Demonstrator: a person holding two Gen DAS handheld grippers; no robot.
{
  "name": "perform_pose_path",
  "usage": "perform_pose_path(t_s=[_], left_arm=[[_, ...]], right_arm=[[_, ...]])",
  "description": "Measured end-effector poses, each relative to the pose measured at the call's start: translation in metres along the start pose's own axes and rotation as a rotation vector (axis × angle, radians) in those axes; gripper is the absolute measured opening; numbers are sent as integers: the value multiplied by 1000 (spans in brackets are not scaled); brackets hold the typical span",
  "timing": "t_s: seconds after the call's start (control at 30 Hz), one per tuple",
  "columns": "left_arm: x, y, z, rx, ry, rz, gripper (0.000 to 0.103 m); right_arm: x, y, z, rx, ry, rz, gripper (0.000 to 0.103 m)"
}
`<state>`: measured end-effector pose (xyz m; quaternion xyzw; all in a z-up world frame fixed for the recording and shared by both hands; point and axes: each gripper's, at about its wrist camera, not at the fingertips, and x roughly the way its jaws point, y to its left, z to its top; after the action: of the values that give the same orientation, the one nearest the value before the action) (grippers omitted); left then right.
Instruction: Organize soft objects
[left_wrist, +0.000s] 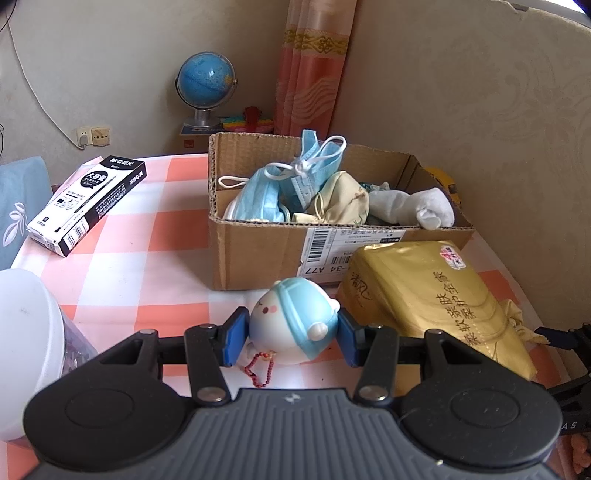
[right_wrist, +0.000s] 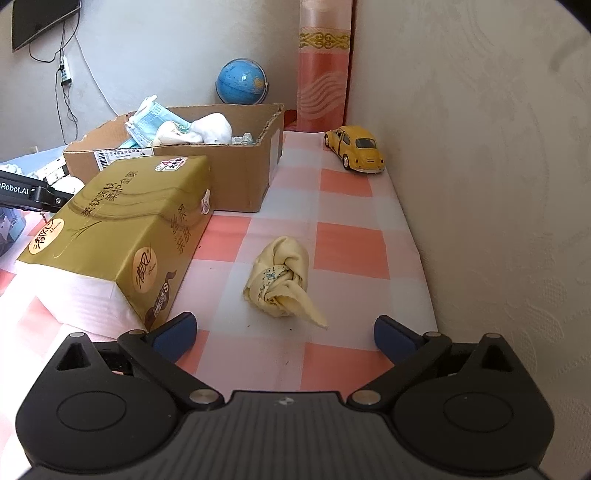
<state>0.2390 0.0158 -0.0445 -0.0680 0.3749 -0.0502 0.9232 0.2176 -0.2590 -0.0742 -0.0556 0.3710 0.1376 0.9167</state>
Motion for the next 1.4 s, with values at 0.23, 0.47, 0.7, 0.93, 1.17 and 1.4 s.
perform_pose_path(t_s=[0.23, 0.47, 0.7, 0.93, 1.17, 1.4], left_arm=[[1, 1, 0, -3, 2, 2, 50], [1, 1, 0, -2, 3, 2, 50], [0, 2, 0, -5, 4, 2, 50], [-2, 3, 0, -4, 2, 0, 50], [-2, 2, 0, -3, 3, 1, 50], [-6, 2, 0, 11, 7, 4, 50]], right_arm=[[-2, 1, -5, -1, -25, -3, 103], [6, 2, 2, -5, -29, -4, 103], [17, 0, 11, -5, -29, -7, 103], [10, 5, 13, -34, -30, -2, 84], [8, 3, 18, -32, -39, 17, 71], [8, 3, 22, -23, -20, 37, 34]])
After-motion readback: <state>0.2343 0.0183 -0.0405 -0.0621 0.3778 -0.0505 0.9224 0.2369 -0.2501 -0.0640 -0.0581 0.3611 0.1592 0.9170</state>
